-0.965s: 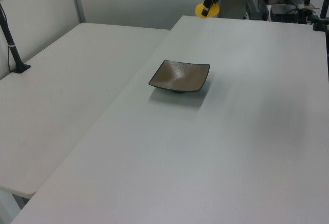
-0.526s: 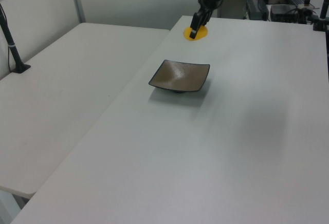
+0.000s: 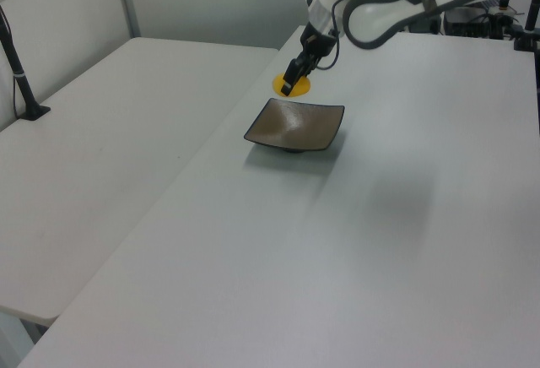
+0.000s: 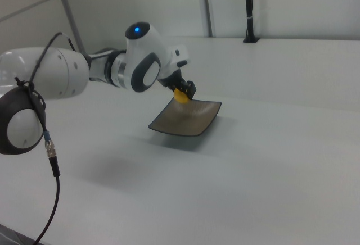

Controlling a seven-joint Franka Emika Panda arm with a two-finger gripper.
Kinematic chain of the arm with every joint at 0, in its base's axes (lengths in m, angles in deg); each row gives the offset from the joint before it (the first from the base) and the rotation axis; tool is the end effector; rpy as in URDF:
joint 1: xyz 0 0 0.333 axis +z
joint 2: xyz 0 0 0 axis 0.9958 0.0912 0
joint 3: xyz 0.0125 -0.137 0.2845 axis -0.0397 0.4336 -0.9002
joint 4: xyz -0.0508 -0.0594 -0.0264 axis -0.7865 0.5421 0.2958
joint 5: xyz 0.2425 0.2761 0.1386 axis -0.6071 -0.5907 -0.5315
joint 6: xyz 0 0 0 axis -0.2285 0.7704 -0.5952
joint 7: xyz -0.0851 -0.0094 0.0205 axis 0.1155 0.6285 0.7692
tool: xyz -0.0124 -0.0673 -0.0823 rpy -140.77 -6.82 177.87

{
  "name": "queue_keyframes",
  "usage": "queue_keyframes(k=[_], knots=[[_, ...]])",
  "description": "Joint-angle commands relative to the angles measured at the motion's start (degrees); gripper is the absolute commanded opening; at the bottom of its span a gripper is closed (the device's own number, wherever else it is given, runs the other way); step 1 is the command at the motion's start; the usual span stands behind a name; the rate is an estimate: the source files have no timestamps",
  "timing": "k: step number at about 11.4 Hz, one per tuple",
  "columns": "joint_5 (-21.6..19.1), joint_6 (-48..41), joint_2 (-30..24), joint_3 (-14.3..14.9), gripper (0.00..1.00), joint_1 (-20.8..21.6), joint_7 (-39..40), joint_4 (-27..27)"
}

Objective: Put potatoes on a ceramic plate
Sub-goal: 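Lower the potato onto the plate and open the gripper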

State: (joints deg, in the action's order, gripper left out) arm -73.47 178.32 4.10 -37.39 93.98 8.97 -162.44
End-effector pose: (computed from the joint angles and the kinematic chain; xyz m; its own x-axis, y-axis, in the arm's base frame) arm 0.7363 0.0604 0.4200 0.8668 -0.0590 0.4952 -0.0115 -0.9951 -0.0984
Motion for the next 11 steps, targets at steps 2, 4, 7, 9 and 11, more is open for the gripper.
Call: queue_keyframes(k=[2,4,7,9,11], knots=[[-0.15,11.82,2.51,0.66,0.26,1.69,-0.54,-5.84],[-0.14,11.83,3.39,0.74,0.29,1.87,-0.54,-5.76],[-0.14,11.39,3.39,0.66,0.62,1.87,-0.62,-7.33],[-0.14,11.39,3.39,0.66,1.00,1.96,-0.89,-7.87],[-0.23,11.21,2.95,0.74,1.00,1.87,-1.06,-7.78]])
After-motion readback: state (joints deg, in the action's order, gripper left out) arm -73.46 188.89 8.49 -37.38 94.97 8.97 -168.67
